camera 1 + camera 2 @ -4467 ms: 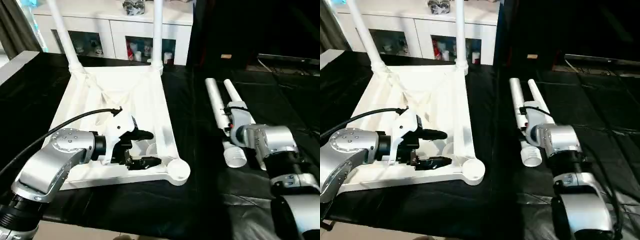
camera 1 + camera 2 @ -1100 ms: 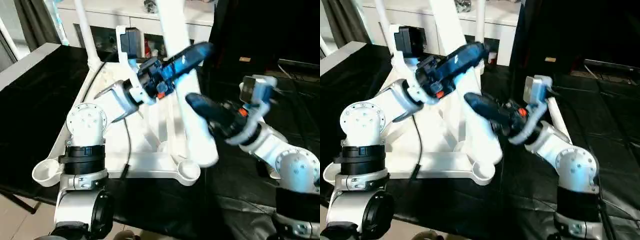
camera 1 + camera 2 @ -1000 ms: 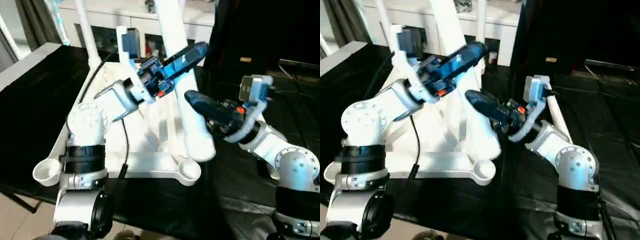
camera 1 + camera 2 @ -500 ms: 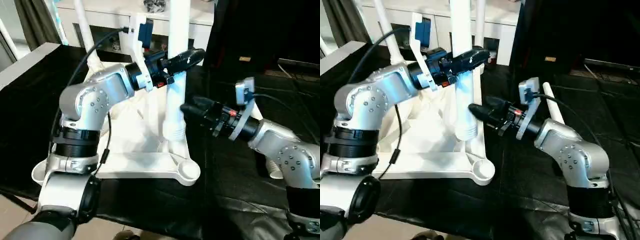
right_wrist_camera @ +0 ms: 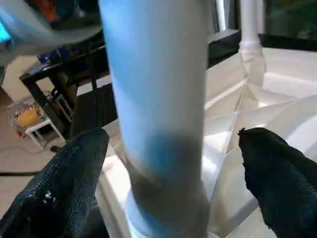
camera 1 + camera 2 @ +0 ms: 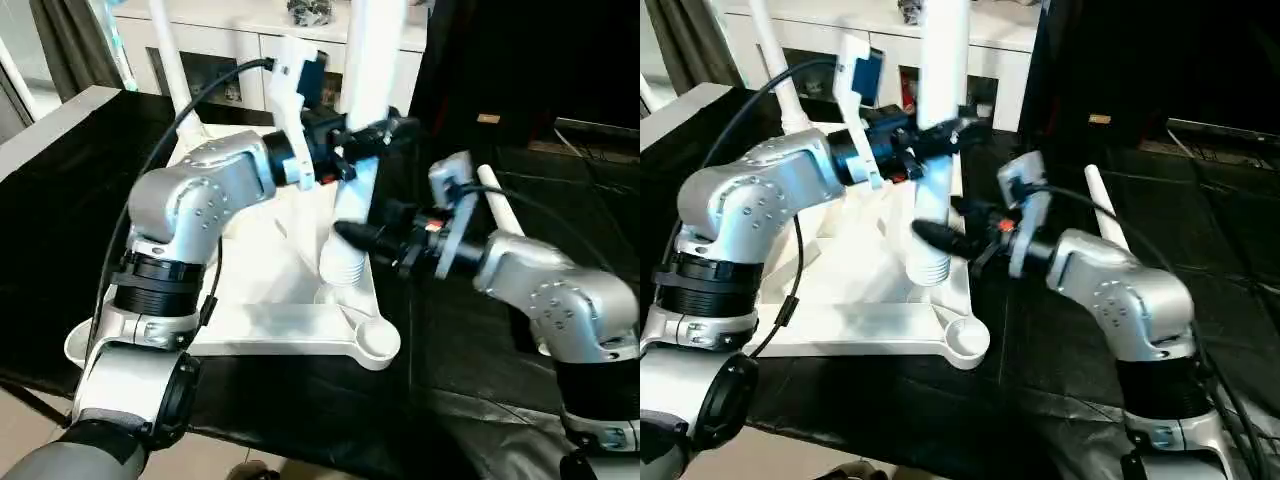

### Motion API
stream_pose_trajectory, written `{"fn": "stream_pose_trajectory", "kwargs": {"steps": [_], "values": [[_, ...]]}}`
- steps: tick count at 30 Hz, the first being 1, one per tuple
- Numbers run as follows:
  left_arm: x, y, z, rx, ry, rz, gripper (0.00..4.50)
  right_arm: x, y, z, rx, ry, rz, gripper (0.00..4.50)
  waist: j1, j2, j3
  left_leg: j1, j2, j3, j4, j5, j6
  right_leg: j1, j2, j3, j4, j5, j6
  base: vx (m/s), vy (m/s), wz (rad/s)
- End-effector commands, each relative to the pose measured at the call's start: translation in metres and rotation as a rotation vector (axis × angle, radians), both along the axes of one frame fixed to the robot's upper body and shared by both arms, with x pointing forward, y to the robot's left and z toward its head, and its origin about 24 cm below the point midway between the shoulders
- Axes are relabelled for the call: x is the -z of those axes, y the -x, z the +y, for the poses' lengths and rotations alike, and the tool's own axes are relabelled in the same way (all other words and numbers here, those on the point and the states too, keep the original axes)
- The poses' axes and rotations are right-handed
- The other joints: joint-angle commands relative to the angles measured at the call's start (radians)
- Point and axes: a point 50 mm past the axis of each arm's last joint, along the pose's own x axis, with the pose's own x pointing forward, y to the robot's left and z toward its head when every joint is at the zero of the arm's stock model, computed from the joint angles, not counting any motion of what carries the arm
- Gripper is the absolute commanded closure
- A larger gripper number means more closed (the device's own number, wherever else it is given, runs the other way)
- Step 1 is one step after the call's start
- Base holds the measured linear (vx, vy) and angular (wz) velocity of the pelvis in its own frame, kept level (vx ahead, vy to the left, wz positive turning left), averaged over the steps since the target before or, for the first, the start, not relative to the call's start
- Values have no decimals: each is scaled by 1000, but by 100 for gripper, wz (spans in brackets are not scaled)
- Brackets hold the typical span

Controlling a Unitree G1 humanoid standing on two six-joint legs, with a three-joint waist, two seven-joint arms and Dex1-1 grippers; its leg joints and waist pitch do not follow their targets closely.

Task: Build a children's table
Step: Pick table leg

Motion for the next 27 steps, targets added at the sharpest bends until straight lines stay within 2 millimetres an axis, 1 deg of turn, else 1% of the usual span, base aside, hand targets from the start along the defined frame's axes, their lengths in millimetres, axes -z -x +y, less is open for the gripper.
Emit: {"fn": "stream_pose_trajectory", "kwargs": {"steps": [1,6,7,10,11,13,16,17,18,20,22,23,26,27], "values": [[-12,3,-5,10,-13,-71,266,0,-3,3,-3,21,15,0,-1,-7,-74,14,61,-22,-62,-48,1,62,-96,58,-69,-38,-179,0,0,0],[-14,4,-7,16,-22,-91,266,4,-6,8,14,24,38,0,-3,-7,-74,14,60,-21,-63,-47,-3,62,-96,57,-69,-42,-183,0,0,0],[-14,4,-7,16,-22,-91,266,4,-6,8,14,24,39,17,-5,-7,-74,14,61,-22,-63,-47,-4,61,-95,57,-68,-38,-182,0,0,0],[-15,4,-9,25,-24,-99,266,6,-9,11,35,15,47,38,-6,-5,-75,14,60,-22,-63,-45,-6,62,-96,57,-67,-31,-187,0,0,0],[-16,4,-10,27,-23,-100,266,6,-9,12,39,13,49,49,-6,-3,-75,15,61,-22,-63,-46,-7,61,-95,57,-67,-26,-190,0,0,0],[-16,5,-11,34,-20,-102,266,7,-10,13,42,12,50,75,-8,-3,-75,14,60,-22,-63,-46,-8,62,-95,57,-66,-18,-191,0,0,0],[-16,6,-13,49,-25,-105,266,7,-11,14,46,5,52,85,-8,-2,-75,14,60,-22,-63,-55,-10,63,-97,57,-67,-21,-193,0,0,0],[-15,7,-13,55,-29,-107,266,7,-11,14,48,2,54,108,-9,-3,-75,14,61,-22,-63,-55,-10,64,-96,57,-67,-21,-192,0,0,0],[-15,7,-13,55,-29,-107,266,7,-11,14,48,2,54,118,-8,1,-75,14,61,-23,-63,-55,-11,63,-96,57,-66,-20,-192,0,0,0],[-15,8,-14,62,-30,-108,266,8,-11,15,43,-5,58,123,-10,-1,-75,14,61,-23,-63,-57,-11,63,-95,57,-66,-14,-193,0,0,0],[-15,8,-15,65,-28,-108,266,8,-11,16,40,-7,60,144,-11,0,-75,15,61,-23,-63,-57,-11,64,-95,57,-65,-12,-194,0,0,0],[-16,9,-16,72,-29,-110,266,8,-12,16,39,-9,62,144,-10,0,-75,15,61,-23,-64,-58,-11,63,-96,57,-66,-12,-196,0,0,0],[-15,10,-17,83,-36,-115,266,9,-12,16,40,-9,65,178,-11,0,-75,15,61,-22,-64,-62,-12,64,-95,57,-66,-14,-196,0,0,0],[-15,11,-17,87,-38,-117,266,9,-12,16,39,-7,66,178,-12,0,-74,16,61,-23,-64,-66,-13,64,-95,57,-67,-20,-196,0,0,0]]}}
